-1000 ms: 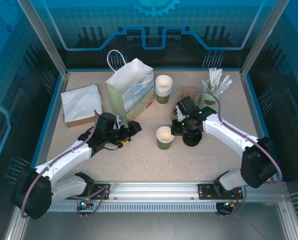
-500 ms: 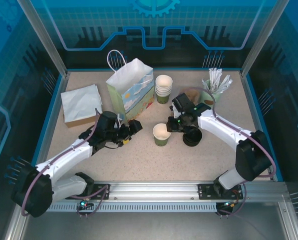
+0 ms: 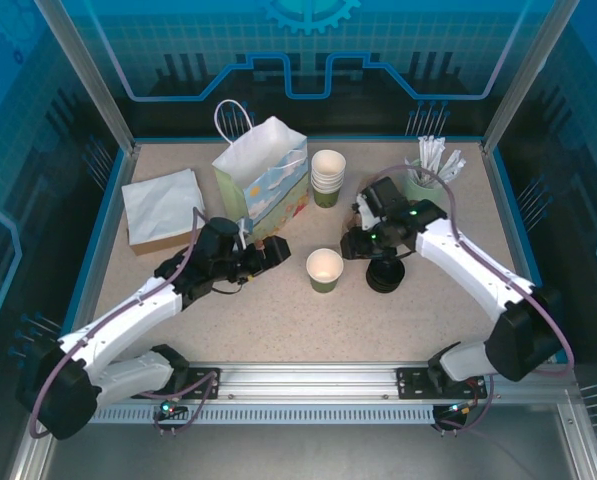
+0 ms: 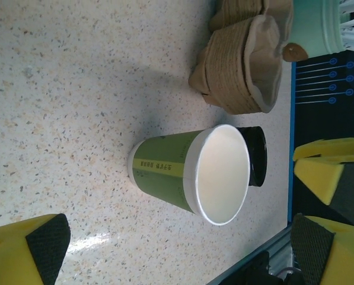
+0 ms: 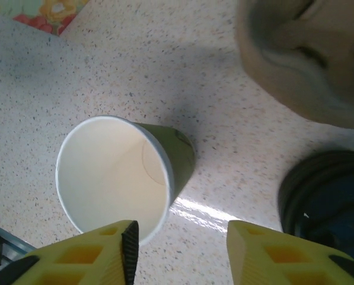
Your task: Pack the takeout coffee
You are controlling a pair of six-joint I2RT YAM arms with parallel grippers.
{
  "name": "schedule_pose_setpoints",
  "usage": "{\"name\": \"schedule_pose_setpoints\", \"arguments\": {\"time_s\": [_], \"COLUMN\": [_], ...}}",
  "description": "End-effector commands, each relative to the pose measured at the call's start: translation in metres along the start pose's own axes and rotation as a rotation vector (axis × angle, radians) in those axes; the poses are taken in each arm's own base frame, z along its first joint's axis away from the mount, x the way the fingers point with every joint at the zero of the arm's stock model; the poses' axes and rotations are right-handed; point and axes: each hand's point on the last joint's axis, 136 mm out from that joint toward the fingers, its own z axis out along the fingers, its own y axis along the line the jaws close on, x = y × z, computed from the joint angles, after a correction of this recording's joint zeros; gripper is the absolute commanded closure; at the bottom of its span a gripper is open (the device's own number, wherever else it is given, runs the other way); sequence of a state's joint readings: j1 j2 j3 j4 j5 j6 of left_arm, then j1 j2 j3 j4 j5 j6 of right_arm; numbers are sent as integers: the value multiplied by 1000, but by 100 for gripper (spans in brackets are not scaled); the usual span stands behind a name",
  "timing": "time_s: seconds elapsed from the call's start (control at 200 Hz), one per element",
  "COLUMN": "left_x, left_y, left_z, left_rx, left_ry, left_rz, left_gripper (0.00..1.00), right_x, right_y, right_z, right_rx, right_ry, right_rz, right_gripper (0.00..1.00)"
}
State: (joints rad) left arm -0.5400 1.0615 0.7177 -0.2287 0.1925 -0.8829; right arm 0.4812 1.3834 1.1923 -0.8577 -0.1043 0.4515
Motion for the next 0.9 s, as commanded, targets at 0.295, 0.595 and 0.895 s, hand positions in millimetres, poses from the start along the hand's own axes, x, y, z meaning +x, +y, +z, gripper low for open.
{"name": "schedule_pose_setpoints", "arguments": {"time_s": [0.295,0.595,0.895], "left_x": [-22,-19,-18], "left_y": [-11,-3,-1], "left_z": [-36,-34,-34], "left_rx": [22,1,-13], "left_ry": [-179,-174,-168], "left_rz": [74,63,61], "left_gripper": [1,1,1], "right_x": [37,30,38], "right_y": [-49,-62,-69], "right_z": [7,40,58], "right_rx": [-2,28,37], "right_ry": [112,146,201], "right_rz": [113,138,161], "right_gripper": [43,46,55]}}
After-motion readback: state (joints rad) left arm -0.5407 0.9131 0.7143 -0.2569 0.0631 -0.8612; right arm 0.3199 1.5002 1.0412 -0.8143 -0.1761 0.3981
